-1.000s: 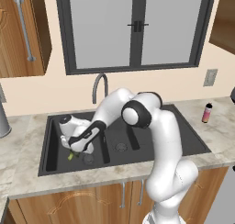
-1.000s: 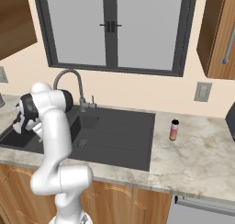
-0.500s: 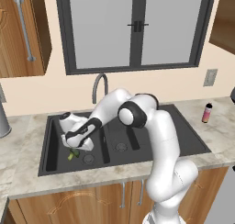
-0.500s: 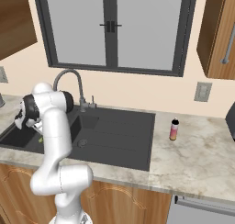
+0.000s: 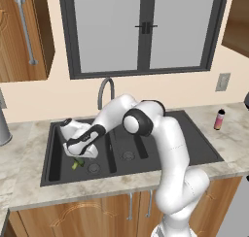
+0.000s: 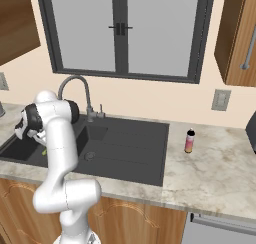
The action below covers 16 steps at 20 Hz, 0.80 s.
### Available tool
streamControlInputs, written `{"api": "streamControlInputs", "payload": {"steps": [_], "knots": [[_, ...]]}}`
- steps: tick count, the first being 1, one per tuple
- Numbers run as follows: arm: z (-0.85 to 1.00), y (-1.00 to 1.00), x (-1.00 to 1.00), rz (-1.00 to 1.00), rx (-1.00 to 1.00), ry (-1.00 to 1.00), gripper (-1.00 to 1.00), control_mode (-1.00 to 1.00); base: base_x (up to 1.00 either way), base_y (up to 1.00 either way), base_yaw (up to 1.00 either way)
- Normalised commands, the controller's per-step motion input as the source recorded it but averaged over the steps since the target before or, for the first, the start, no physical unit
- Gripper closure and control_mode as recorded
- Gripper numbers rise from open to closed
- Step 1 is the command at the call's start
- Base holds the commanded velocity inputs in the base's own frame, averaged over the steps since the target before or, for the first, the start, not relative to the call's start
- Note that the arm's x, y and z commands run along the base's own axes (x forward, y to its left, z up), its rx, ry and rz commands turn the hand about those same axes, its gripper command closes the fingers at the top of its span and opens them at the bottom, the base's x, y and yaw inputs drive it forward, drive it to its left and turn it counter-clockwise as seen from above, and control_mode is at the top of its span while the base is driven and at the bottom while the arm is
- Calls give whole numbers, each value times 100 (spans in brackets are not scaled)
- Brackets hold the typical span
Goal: Turn on the sink faucet. Then move the broccoli from the counter to the sink. Turn off the sink. Move the vegetable from the sink to the pot next to the stove. Finally move the pot to the rear right burner.
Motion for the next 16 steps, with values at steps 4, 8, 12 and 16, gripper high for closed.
{"api": "streamControlInputs", "payload": {"steps": [4, 8, 12, 16], "knots": [[-1, 0, 0, 11, 0, 0, -100, -100, 0, 0, 0], [-1, -3, 0, 11, 0, 0, -100, -100, 0, 0, 0], [0, -5, -9, 11, 0, -1, -100, -100, 0, 0, 0], [0, -7, -13, 11, 0, -3, -100, -100, 0, 0, 0]]}}
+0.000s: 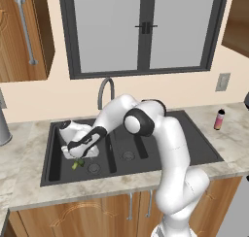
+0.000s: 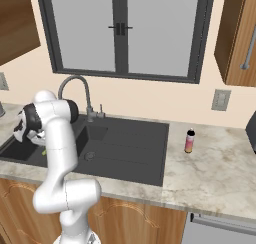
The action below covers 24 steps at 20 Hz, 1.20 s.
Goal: Turn on the sink faucet. Then move the broccoli from the counter to the sink. Turn off the sink. Move the vegetable from the sink to the pot next to the stove. Finally move the pot to the rear right burner.
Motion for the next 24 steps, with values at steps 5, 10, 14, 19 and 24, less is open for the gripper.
{"api": "streamControlInputs", "payload": {"steps": [5, 10, 14, 19, 24], "knots": [[0, -3, -8, 12, 0, -3, -100, -100, 0, 0, 0], [0, 0, 0, 10, 3, -4, -100, -100, 0, 0, 0], [0, 0, 0, 8, 3, -6, -100, -100, 0, 0, 0], [-7, 0, 0, 7, 1, -9, -100, -100, 0, 0, 0], [-7, 0, 0, 8, 0, -6, -100, -100, 0, 0, 0]]}}
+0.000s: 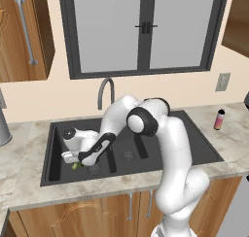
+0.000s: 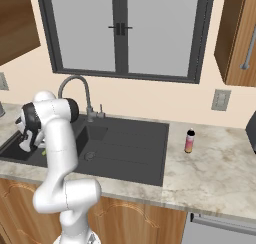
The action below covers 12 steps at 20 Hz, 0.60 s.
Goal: Turn on the sink faucet. Then move the broccoli from the counter to the sink. Turn off the sink. Move the vegetable from the sink to the pot next to the stove. Finally move the pot to the rear right burner.
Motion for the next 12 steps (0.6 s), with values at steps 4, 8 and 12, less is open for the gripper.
{"api": "streamControlInputs", "payload": {"steps": [4, 8, 12], "knots": [[-3, 0, 7, 9, 0, -1, -100, -100, 0, 0, 0], [0, 0, 13, 9, 0, 0, -100, -100, 0, 0, 0], [0, 0, 18, 8, 0, 0, -100, -100, 0, 0, 0]]}}
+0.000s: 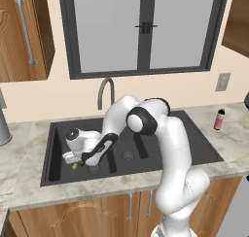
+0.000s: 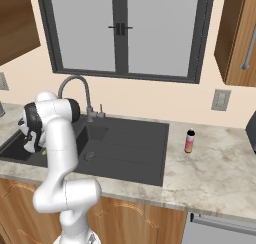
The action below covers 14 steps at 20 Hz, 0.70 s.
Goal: Turn on the sink faucet. Then move the broccoli from the counter to the sink. Turn off the sink. Move the vegetable from the sink to the pot next to the stove. Finally move the pot to the rear right burner.
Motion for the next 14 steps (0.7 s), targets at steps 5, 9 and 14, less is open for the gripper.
{"api": "streamControlInputs", "payload": {"steps": [5, 9, 14], "knots": [[0, 0, 17, 8, 0, 2, -100, -100, 0, 0, 0], [0, 1, 15, 7, 0, 4, -100, -100, 0, 0, 0], [-1, 7, 4, 5, 0, 5, -100, -100, 0, 0, 0]]}}
